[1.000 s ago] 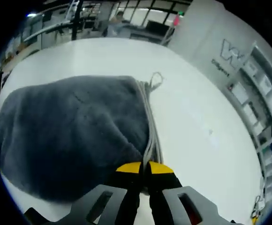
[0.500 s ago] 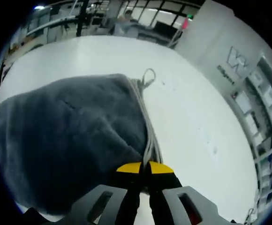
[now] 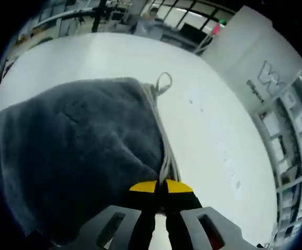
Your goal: Open the folded towel by lifting each exposed corner and separating the folded layers until the towel lies flat within the target outline without major curled edges
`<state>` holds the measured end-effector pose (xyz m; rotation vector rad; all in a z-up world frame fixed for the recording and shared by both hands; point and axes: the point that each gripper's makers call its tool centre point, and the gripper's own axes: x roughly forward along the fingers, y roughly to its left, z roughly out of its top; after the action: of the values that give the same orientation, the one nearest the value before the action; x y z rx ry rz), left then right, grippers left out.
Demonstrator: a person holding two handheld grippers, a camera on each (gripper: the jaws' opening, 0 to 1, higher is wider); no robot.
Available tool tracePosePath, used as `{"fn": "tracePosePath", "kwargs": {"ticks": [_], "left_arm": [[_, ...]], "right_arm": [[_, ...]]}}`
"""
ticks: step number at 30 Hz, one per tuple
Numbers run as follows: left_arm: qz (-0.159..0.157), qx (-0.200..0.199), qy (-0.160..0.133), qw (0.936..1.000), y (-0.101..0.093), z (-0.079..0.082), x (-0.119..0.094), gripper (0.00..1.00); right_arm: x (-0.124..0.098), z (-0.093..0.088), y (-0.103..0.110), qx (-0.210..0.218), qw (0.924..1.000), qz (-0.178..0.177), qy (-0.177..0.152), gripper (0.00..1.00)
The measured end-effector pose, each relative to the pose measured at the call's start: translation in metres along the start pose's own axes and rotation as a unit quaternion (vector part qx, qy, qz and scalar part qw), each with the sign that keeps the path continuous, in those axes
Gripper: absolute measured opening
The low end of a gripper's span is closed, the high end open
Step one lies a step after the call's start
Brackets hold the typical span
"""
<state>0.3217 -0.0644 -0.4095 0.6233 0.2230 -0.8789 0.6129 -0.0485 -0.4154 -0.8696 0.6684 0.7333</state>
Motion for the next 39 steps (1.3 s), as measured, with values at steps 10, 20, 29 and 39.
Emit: {"fn": "tracePosePath", "kwargs": {"ticks": [10,20,29,39], "left_arm": [[0.0,-0.005,-0.001,1.0,0.0,0.001,0.001,0.04],[-0.004,-0.005,-0.001,1.0,0.0,0.002,0.004,0.04],[-0.007,-0.01,-0.006,0.9999,0.001,0.002,0.004,0.05],[-0.029,-0.056,-0.022,0.9978,-0.001,0.007,-0.01,0.3]], "right_arm": [[0.0,-0.001,-0.004,0.003,1.0,-0.001,-0.002,0.0],[0.001,0.001,-0.002,0.002,1.0,-0.002,0.0,0.0],[0.001,0.001,-0.003,0.006,1.0,-0.002,-0.006,0.0],[-0.001,0.003,-0.008,-0.005,0.9998,-0.008,-0.019,0.05]]}}
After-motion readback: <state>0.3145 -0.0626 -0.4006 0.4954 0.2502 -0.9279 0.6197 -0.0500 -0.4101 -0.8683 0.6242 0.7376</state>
